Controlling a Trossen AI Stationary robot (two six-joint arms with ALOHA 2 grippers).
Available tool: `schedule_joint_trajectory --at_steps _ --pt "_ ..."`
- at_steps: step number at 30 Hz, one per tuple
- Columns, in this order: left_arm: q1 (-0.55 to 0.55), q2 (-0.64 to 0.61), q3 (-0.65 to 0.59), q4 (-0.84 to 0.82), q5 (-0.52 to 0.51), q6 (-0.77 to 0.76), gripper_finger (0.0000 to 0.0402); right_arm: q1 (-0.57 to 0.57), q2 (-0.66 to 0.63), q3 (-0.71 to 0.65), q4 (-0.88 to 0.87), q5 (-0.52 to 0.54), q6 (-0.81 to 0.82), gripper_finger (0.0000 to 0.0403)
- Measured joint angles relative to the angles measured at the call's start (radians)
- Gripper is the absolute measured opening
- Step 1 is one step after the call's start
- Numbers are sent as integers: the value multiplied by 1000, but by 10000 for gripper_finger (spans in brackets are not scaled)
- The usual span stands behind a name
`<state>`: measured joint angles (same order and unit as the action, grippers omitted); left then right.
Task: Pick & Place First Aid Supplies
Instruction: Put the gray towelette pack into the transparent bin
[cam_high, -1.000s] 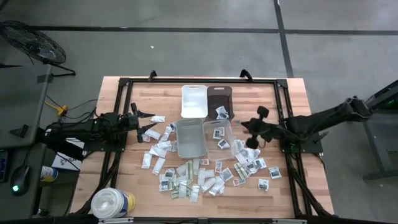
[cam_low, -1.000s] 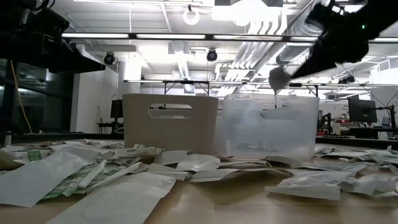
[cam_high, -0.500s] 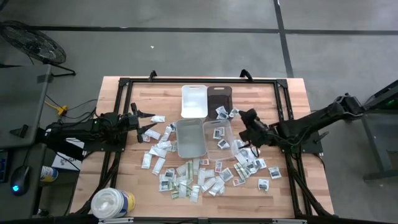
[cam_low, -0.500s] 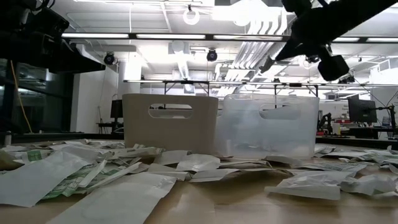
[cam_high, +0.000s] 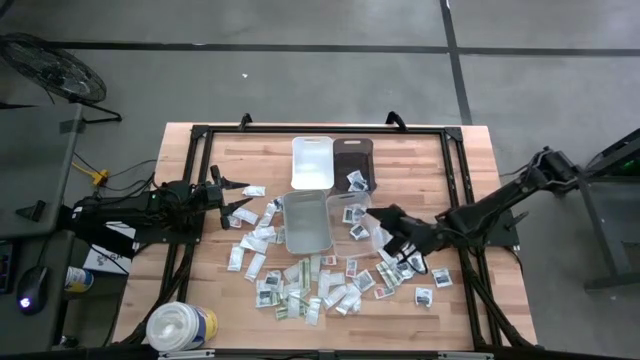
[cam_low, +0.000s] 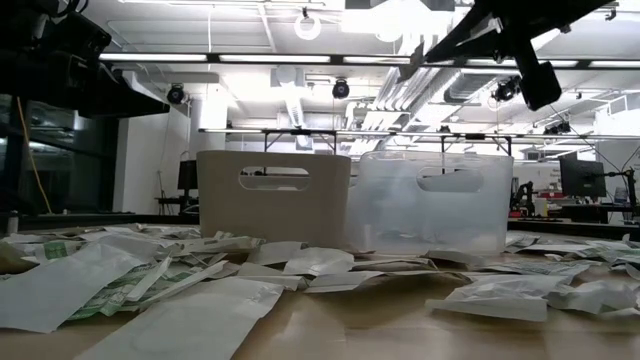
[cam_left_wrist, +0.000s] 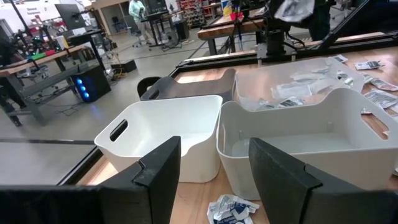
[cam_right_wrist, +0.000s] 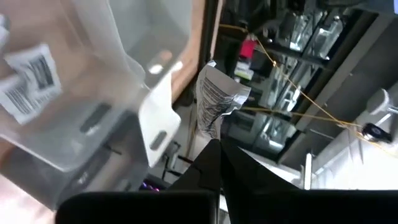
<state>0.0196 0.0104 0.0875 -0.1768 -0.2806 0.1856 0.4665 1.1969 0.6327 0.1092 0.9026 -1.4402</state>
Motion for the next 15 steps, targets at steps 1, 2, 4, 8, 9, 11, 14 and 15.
schedule_joint_trajectory --at_steps 1,2,4,8,9,11,14,15 --pt "0 0 0 0 0 0 189 1 10 0 0 -15 18 0" --pt "0 0 0 0 0 0 189 -1 22 0 -1 -31 32 0" --pt "0 0 0 0 0 0 189 -10 48 0 -3 -62 54 0" --pt "0 0 0 0 0 0 189 -23 105 0 -3 -117 110 0" --pt "0 0 0 0 0 0 189 -23 119 0 -4 -129 123 0" --pt "0 0 0 0 0 0 189 -27 141 0 -4 -138 146 0" --pt "0 0 0 0 0 0 189 -35 163 0 -7 -141 198 0" --pt "0 0 0 0 0 0 189 -39 168 0 -7 -141 221 0"
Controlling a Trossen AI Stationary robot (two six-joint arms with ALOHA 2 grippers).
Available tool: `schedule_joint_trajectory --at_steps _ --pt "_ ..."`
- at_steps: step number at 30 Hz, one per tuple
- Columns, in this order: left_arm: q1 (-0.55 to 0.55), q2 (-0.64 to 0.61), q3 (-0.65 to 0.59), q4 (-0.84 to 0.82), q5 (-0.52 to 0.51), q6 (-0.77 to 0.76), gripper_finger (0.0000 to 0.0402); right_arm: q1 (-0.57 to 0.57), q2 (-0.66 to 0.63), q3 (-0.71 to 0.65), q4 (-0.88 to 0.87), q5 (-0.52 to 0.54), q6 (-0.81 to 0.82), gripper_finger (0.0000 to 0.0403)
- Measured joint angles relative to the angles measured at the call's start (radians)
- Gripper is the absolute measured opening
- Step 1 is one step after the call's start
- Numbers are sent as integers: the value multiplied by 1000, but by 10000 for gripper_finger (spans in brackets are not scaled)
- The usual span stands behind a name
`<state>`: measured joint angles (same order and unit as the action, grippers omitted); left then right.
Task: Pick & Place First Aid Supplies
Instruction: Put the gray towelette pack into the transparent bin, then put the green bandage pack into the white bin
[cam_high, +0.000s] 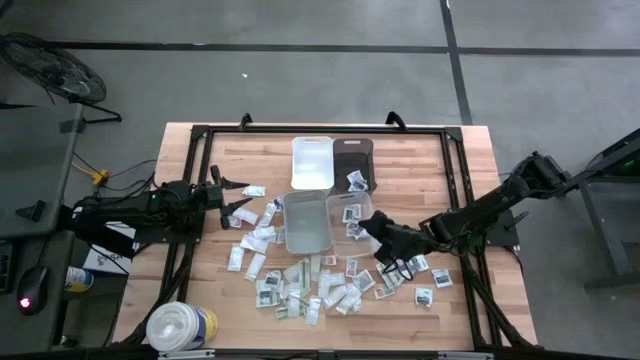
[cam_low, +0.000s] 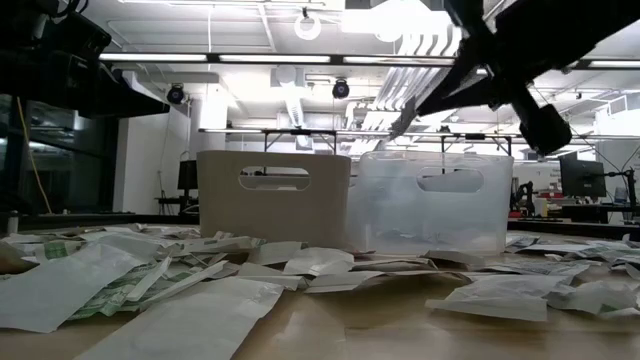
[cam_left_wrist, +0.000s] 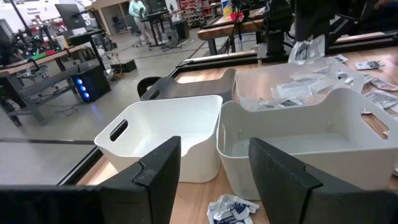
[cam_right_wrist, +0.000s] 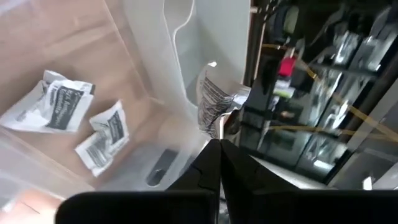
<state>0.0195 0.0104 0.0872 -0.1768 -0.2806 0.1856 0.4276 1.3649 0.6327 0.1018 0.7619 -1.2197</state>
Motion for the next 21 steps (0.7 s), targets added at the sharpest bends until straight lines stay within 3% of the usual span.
schedule_joint_trajectory --at_steps 6,14,17,21 --pt "0 0 0 0 0 0 189 -25 11 0 -32 -21 126 21" --pt "0 0 0 0 0 0 189 -30 8 -1 -54 -26 322 104" --pt "0 0 0 0 0 0 189 -30 -14 -1 -57 68 478 136" --pt "0 0 0 0 0 0 189 -30 -78 -1 -122 300 832 166"
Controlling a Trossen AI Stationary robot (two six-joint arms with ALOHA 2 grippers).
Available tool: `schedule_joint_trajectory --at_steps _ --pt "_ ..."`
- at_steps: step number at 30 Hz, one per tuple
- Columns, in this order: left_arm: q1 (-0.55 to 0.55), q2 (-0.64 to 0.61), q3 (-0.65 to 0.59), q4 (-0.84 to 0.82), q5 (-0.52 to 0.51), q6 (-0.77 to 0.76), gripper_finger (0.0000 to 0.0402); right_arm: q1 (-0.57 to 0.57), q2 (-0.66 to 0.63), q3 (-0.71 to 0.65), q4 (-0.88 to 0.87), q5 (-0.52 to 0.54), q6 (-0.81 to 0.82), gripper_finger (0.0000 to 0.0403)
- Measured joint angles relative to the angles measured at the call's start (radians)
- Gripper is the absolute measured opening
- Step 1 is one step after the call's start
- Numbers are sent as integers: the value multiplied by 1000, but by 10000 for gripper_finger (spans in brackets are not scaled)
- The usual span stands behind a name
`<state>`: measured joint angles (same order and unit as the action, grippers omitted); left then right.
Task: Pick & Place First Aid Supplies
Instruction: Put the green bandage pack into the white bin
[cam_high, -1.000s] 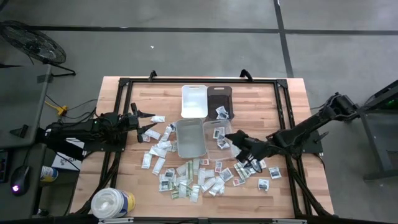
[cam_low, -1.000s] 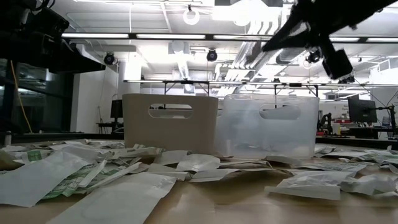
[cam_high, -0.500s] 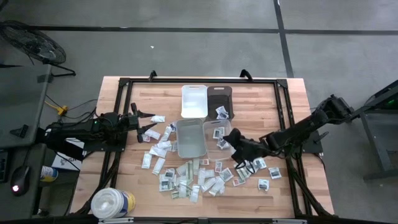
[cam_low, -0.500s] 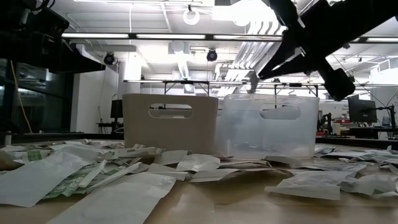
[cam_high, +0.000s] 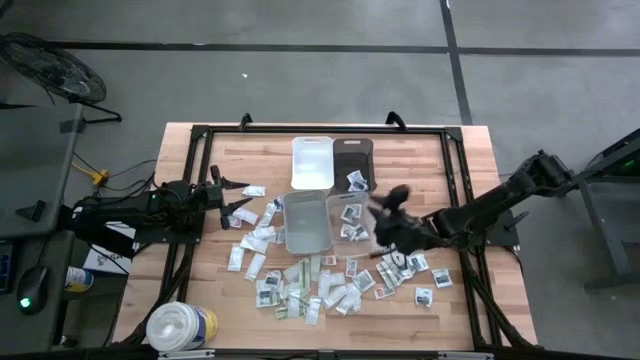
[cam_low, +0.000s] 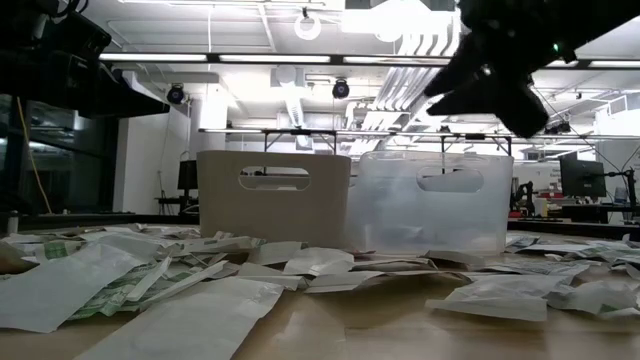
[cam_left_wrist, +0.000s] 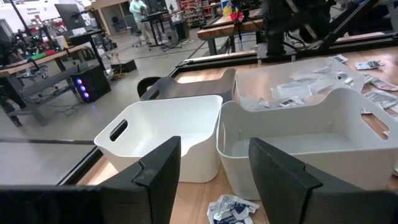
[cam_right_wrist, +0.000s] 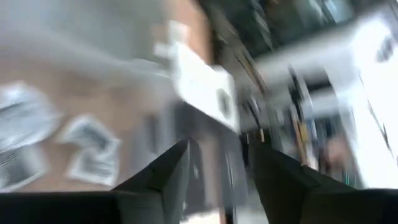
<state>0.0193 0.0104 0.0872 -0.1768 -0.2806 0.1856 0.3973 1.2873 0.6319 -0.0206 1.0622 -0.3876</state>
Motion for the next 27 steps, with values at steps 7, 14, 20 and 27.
schedule_joint_trajectory --at_steps 7,14,20,27 --pt "0 0 0 0 0 0 189 -28 -157 1 -340 -56 868 181" --pt "0 0 0 0 0 0 189 -133 -197 1 -624 -552 1416 155" --pt "0 0 0 0 0 0 189 -193 -197 -58 -603 -810 1555 137" --pt "0 0 0 0 0 0 189 -281 -197 -215 -267 -970 1622 144"
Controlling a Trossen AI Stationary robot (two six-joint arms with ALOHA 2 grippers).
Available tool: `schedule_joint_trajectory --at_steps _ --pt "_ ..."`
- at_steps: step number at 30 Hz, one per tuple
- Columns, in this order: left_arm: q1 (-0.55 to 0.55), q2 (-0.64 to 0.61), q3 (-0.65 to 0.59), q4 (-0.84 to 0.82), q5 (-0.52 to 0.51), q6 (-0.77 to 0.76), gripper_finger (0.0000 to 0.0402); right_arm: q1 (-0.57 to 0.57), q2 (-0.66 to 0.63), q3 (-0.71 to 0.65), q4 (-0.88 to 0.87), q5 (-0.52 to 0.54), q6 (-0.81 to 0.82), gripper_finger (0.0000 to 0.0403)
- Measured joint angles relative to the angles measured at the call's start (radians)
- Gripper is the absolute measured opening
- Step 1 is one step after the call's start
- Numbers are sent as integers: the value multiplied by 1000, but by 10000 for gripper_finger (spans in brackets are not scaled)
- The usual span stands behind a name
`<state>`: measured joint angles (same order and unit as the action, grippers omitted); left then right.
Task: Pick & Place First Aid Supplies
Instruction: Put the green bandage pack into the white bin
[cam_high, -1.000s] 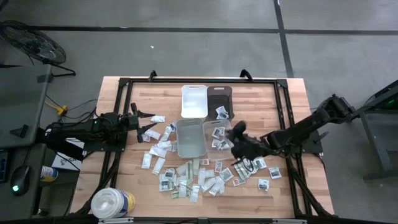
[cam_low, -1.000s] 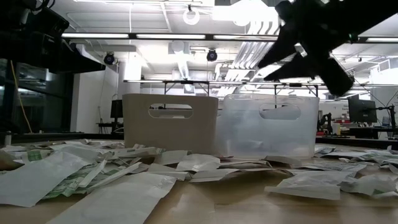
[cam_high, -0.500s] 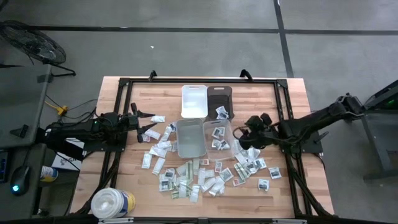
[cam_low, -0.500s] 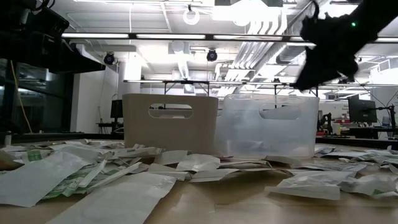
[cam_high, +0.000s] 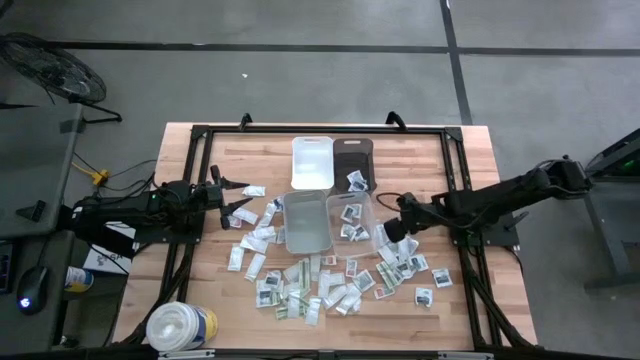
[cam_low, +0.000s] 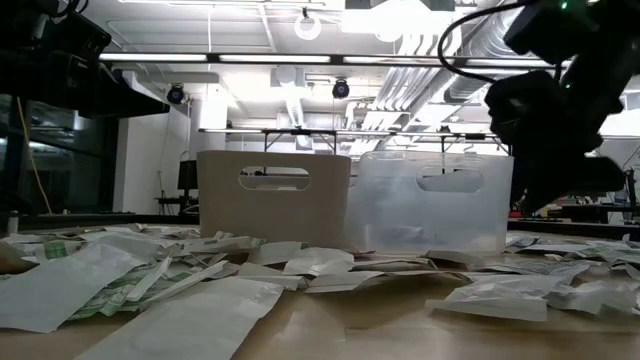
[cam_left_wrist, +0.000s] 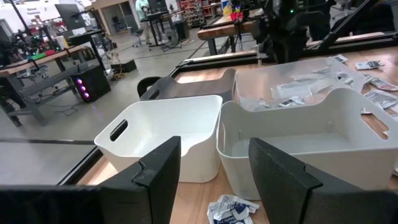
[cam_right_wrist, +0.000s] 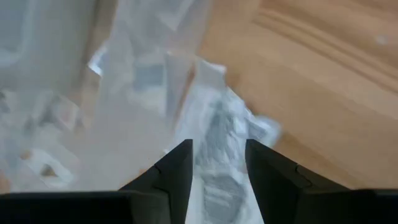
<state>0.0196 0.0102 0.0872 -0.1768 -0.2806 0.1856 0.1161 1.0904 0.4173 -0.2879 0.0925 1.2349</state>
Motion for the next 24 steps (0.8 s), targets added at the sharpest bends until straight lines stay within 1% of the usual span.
schedule_joint_trajectory --at_steps 4,8,11,14,18,24 --pt "0 0 0 0 0 0 189 -45 0 -51 129 2 -3 167" --pt "0 0 0 0 0 0 189 -88 0 -61 141 -6 -62 194" --pt "0 0 0 0 0 0 189 -115 9 -61 144 -21 -135 204" --pt "0 0 0 0 0 0 189 -132 32 -61 168 -37 -231 205" --pt "0 0 0 0 0 0 189 -155 71 -61 202 -108 -323 198" --pt "0 0 0 0 0 0 189 -196 108 -61 219 -134 -383 180"
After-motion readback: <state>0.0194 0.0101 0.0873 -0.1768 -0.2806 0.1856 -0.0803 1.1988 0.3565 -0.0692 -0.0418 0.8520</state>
